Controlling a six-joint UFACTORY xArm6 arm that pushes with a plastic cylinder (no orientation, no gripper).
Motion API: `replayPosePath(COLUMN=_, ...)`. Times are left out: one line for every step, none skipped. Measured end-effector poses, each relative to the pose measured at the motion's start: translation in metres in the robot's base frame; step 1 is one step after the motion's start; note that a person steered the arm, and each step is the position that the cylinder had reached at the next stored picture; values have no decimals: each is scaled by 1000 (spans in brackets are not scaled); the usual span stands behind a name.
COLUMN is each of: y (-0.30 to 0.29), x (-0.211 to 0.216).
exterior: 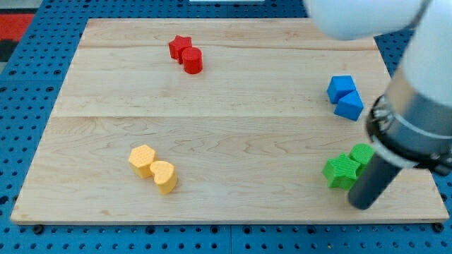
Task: Locate the green circle vertically above the green star
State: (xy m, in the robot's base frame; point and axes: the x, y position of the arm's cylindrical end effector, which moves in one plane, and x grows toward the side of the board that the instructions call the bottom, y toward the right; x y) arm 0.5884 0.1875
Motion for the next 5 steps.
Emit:
replayPosePath(y=1, x=-28)
replayPosePath(y=15, x=-42)
replayPosePath(y=20, x=-64)
replayPosePath(y=48, x=-65)
replayPosePath(y=37, x=-81)
